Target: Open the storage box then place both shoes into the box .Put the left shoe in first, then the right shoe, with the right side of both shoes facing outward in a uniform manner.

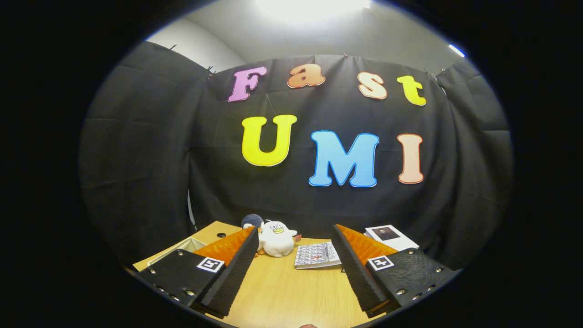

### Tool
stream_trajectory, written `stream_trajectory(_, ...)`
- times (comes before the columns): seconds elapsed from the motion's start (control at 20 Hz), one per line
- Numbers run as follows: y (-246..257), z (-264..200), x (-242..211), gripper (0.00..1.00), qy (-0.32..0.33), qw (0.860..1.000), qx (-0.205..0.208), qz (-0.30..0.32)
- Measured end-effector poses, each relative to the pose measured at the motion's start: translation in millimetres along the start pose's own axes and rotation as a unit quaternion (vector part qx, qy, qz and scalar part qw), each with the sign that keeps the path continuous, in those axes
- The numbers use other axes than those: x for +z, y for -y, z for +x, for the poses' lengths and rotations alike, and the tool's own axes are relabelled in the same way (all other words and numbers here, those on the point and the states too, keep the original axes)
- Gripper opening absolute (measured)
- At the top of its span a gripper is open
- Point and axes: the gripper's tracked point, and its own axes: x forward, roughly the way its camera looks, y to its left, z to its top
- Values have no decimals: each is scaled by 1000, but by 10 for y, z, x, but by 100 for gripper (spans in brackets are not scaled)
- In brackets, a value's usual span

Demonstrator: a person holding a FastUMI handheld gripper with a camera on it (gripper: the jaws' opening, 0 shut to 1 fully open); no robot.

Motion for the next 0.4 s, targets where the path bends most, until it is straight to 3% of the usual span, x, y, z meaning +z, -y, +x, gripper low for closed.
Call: stream_trajectory(0.4,184,44,153,99,21,1000,-15,3)
